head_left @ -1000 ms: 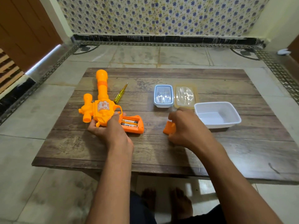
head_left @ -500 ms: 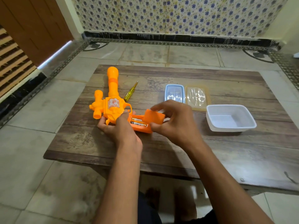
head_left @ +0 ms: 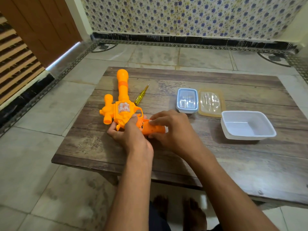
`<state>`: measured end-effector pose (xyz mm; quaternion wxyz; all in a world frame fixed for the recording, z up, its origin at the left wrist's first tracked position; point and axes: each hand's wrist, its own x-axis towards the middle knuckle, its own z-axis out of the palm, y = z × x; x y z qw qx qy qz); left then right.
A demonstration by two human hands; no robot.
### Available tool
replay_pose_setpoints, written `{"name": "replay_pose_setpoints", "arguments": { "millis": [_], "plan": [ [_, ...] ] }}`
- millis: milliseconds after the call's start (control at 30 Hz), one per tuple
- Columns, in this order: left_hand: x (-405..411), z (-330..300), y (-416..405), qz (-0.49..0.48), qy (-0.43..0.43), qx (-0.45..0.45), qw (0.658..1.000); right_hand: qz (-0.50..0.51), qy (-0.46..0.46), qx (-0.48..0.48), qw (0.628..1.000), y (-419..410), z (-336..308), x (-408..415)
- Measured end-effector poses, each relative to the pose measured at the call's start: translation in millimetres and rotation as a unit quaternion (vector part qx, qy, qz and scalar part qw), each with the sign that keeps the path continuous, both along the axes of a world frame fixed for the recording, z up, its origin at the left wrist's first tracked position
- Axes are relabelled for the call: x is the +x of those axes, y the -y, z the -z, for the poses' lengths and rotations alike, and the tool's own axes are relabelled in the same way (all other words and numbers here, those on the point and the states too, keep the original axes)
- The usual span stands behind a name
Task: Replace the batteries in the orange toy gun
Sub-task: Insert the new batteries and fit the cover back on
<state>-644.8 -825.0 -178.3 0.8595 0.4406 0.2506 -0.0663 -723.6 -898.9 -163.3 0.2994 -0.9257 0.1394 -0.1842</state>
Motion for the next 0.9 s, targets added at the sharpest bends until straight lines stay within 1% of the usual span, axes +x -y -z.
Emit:
{"name": "replay_pose_setpoints", "arguments": {
  "millis": [133, 233, 367, 467, 533, 600, 733, 833, 900],
  "plan": [
    [3, -2, -2, -0.011, -0.014, -0.037, 0.999, 0.031, 0.002, 0.006, 1.0, 1, 2, 1],
    [7, 2, -4, 0.009, -0.022, -0.035, 0.999, 0.017, 0.004, -0.002, 1.0, 3, 4, 1],
    [10, 3, -5, 0.043, -0.01, -0.068, 0.997, -0.01, 0.03, -0.031, 0.999, 6, 11, 4],
    [13, 6, -5, 0.062, -0.02, -0.058, 0.996, -0.029, 0.04, -0.04, 0.998, 6, 13, 5],
    [15, 9, -6, 0.065, -0.025, -0.047, 0.996, -0.041, 0.025, -0.037, 0.998, 7, 10, 1],
    [17, 10, -9, 0.071, -0.021, -0.046, 0.996, -0.052, 0.014, -0.031, 0.998, 8, 7, -3],
    [19, 11, -10, 0.078, -0.009, -0.04, 0.996, -0.061, 0.024, -0.039, 0.997, 8, 5, -4],
    [19, 13, -9, 0.077, -0.009, -0.03, 0.997, -0.056, 0.045, -0.01, 0.997, 8, 6, -4],
    [18, 13, -9, 0.078, -0.009, -0.024, 0.997, -0.052, 0.042, 0.008, 0.998, 8, 5, -5]
  ]
}}
